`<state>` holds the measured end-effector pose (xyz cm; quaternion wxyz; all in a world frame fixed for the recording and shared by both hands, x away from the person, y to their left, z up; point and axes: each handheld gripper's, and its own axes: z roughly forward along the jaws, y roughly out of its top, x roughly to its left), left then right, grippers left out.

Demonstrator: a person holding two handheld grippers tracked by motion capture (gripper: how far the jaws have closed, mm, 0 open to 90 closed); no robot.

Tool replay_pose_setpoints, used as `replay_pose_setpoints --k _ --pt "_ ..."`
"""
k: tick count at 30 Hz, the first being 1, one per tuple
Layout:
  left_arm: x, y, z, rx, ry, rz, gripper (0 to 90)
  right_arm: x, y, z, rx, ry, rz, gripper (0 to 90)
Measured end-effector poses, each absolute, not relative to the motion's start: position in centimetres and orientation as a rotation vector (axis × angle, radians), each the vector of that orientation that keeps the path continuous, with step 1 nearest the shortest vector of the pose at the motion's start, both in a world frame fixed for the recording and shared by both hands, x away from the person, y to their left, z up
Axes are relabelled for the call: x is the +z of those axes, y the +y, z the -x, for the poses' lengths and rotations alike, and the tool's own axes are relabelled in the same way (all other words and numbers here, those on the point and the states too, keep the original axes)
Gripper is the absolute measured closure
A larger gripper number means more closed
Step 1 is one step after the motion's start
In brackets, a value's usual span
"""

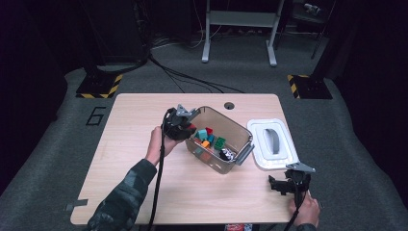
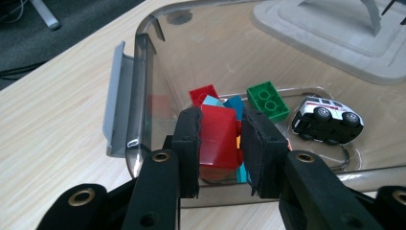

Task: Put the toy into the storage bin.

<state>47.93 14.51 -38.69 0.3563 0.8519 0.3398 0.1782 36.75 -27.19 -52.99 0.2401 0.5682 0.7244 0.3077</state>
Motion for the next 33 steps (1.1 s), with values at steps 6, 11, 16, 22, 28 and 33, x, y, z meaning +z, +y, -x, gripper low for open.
replay_pose_setpoints --k 6,11,16,22,28,33 --pt "-38.8 14.7 -48.0 0.448 0.891 -2.207 68.7 -53.0 -27.2 -36.8 0.842 1.982 -1.554 0.0" --pt "-38.6 15.0 -47.8 0.455 0.920 -2.204 54.7 -53.0 -27.2 -36.7 0.842 1.983 -1.554 0.0" --pt "-38.2 15.9 -47.0 0.475 0.934 -2.182 36.6 -53.0 -27.2 -36.8 0.842 1.983 -1.552 0.0" --pt "-38.2 17.2 -45.4 0.510 0.932 -2.168 22.8 -53.0 -27.2 -36.7 0.842 1.982 -1.556 0.0" --pt "-39.2 18.8 -44.0 0.537 0.948 -2.151 17.2 -53.0 -27.2 -36.7 0.842 1.982 -1.556 0.0" --pt "-40.7 20.2 -43.6 0.531 0.985 -2.144 14.9 -53.0 -27.2 -36.7 0.842 1.982 -1.556 0.0"
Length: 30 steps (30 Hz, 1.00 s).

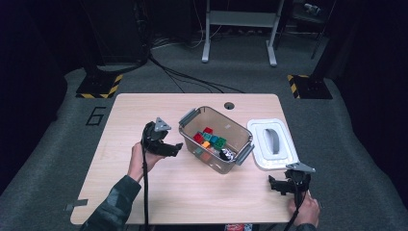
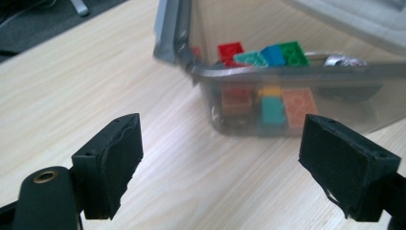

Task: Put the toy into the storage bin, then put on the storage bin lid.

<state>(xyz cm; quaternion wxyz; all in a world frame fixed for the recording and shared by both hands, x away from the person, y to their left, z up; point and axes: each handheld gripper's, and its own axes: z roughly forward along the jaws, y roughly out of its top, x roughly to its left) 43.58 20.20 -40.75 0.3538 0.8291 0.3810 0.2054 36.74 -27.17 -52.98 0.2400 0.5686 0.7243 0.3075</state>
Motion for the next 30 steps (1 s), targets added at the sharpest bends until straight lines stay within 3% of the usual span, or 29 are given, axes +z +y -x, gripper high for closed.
replay_pose_setpoints --k 17,30 --pt "-47.1 24.3 -43.1 0.479 1.140 -2.138 2.6 -53.0 -27.2 -36.7 0.842 1.982 -1.556 0.0" --pt "-50.0 26.2 -42.9 0.472 1.207 -2.138 0.4 -53.0 -27.1 -36.7 0.841 1.978 -1.566 0.0"
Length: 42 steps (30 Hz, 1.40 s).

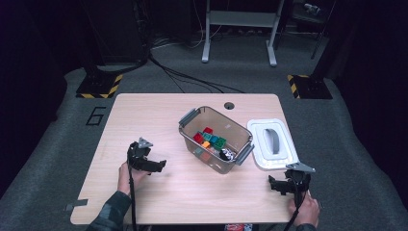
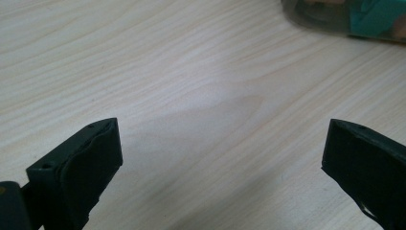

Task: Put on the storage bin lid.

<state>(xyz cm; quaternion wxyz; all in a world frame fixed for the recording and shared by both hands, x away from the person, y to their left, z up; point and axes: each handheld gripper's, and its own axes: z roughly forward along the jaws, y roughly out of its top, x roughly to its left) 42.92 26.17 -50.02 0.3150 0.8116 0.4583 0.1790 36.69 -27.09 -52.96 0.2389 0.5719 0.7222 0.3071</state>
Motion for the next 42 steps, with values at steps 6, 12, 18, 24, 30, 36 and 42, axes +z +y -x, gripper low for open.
replay_pose_setpoints --k 6,12,18,24,30,36,42 --pt "-51.7 26.5 -43.0 0.469 1.234 -2.150 0.3 -53.0 -27.1 -36.7 0.841 1.980 -1.560 0.0" --pt "-52.8 27.1 -42.6 0.497 1.195 -2.119 0.0 -53.0 -27.1 -36.7 0.840 1.978 -1.560 0.0" --pt "-53.0 27.4 -42.6 0.494 1.155 -2.115 0.2 -53.0 -26.9 -36.7 0.839 1.981 -1.554 0.0" --pt "-53.0 27.3 -42.7 0.503 1.162 -2.109 0.1 -52.9 -27.2 -36.5 0.855 2.014 -1.530 0.0" --pt "-53.0 27.2 -42.7 0.506 1.169 -2.102 0.2 -52.4 -27.1 -36.9 0.786 2.032 -1.515 0.1" --pt "-53.0 27.3 -42.7 0.501 1.159 -2.114 0.3 -49.9 -27.7 -37.9 0.870 2.009 -1.521 0.0" --pt "-53.0 27.2 -42.7 0.500 1.161 -2.110 0.4 -48.0 -27.2 -40.9 0.874 2.018 -1.502 0.0"
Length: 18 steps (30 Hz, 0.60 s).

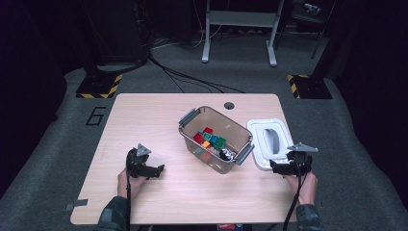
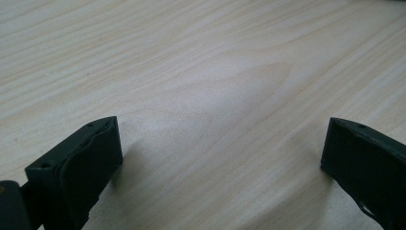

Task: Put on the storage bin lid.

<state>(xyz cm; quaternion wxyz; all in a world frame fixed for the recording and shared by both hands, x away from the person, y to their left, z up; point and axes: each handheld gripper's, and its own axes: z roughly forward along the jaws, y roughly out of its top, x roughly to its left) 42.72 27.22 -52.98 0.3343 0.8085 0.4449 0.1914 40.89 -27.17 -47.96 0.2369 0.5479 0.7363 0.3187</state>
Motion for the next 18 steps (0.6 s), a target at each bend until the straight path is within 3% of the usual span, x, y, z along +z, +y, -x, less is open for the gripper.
replay_pose_setpoints --k 13,18 --pt "-53.0 27.2 -42.7 0.497 1.163 -2.111 0.5 -48.3 -25.9 -47.2 0.823 2.072 -1.583 0.0" --pt "-53.0 27.2 -42.7 0.498 1.162 -2.111 0.5 -48.3 -25.9 -48.8 0.821 2.062 -1.597 15.0"
